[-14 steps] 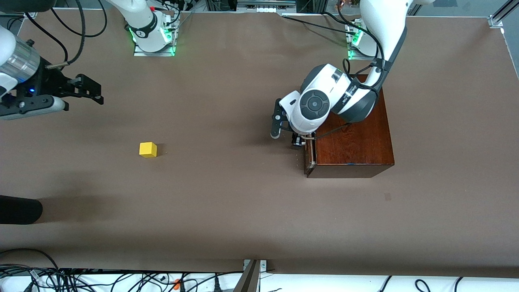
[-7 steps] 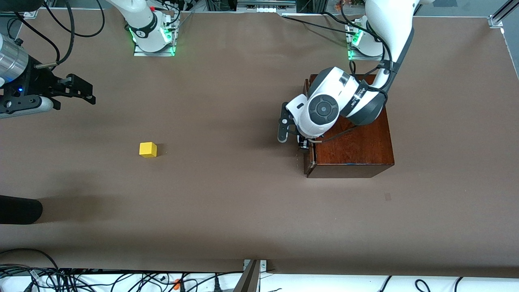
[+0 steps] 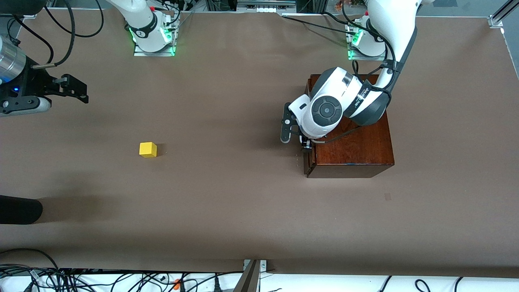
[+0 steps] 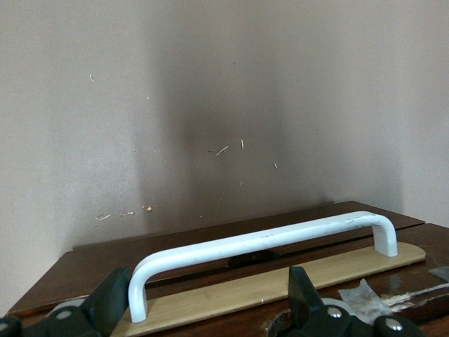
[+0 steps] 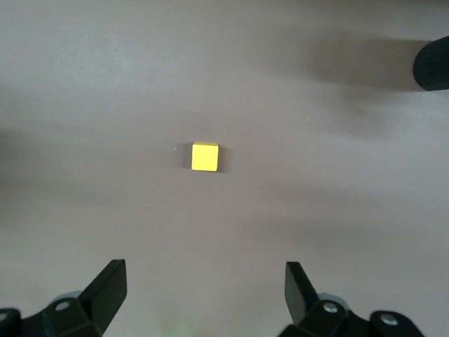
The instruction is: Open drawer, take yellow block, close drawer
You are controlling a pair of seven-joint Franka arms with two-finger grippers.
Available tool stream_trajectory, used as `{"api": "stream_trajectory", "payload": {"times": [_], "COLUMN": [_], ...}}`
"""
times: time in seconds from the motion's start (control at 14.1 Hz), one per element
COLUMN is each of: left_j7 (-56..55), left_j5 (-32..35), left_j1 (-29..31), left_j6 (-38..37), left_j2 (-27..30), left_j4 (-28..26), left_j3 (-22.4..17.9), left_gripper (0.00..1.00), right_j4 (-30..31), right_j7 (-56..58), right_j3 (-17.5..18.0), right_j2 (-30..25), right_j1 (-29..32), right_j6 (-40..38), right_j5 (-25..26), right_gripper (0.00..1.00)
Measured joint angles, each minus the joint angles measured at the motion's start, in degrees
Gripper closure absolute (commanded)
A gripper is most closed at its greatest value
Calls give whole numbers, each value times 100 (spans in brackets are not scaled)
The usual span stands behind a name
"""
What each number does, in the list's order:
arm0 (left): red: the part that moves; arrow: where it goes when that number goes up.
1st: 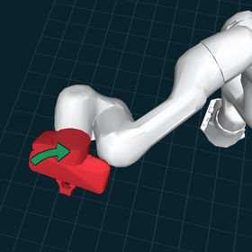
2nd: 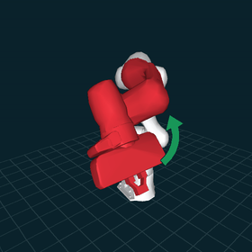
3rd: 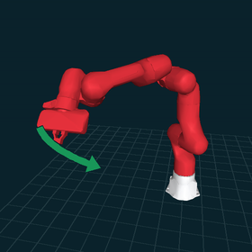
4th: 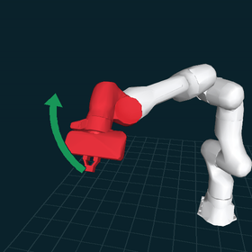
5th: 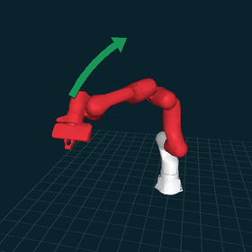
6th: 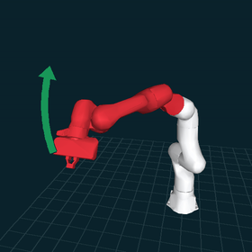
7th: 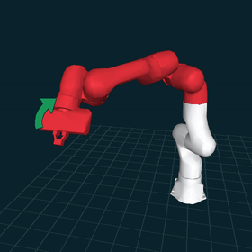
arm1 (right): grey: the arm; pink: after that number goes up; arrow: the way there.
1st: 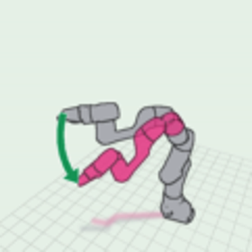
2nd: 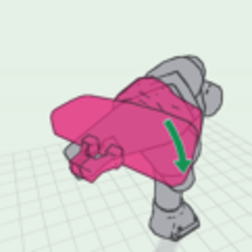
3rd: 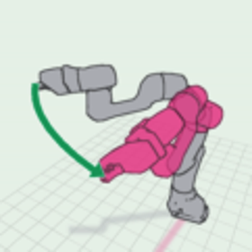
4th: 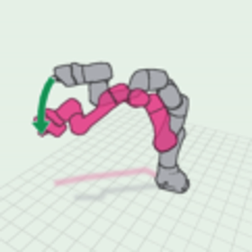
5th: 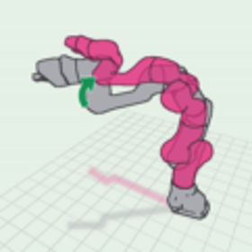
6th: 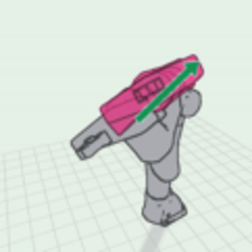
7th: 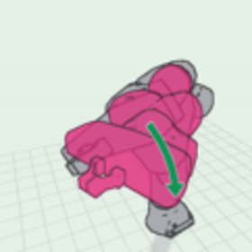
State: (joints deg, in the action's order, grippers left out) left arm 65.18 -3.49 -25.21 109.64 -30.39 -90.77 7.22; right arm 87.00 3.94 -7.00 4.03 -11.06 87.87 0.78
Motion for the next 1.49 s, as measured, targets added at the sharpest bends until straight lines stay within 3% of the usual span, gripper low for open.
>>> {"api": "stream_trajectory", "payload": {"times": [0.57, 0.99, 1.28, 1.49], "left_j7": [-303, -2700, -3701, -4192], "left_j5": [1, 6, 108, 115], "left_j1": [4, 123, 732, 1571], "left_j6": [-367, -2236, -2666, -2791], "left_j2": [232, 1335, 1641, 1944], "left_j4": [225, 891, 1220, 1084], "left_j3": [-5, -61, -202, -221], "left_gripper": [0, 0, 0, 0], "right_j4": [-12, -14, -14, -14], "right_j7": [0, 0, 0, 0], "right_j3": [45, 46, 45, 42], "right_j2": [4, 33, 49, 56], "right_j1": [-2, -2, -2, -1], "right_j6": [202, 271, 337, 373], "right_j5": [1, 1, 1, 1], "right_gripper": [0, 0, 0, 0]}}
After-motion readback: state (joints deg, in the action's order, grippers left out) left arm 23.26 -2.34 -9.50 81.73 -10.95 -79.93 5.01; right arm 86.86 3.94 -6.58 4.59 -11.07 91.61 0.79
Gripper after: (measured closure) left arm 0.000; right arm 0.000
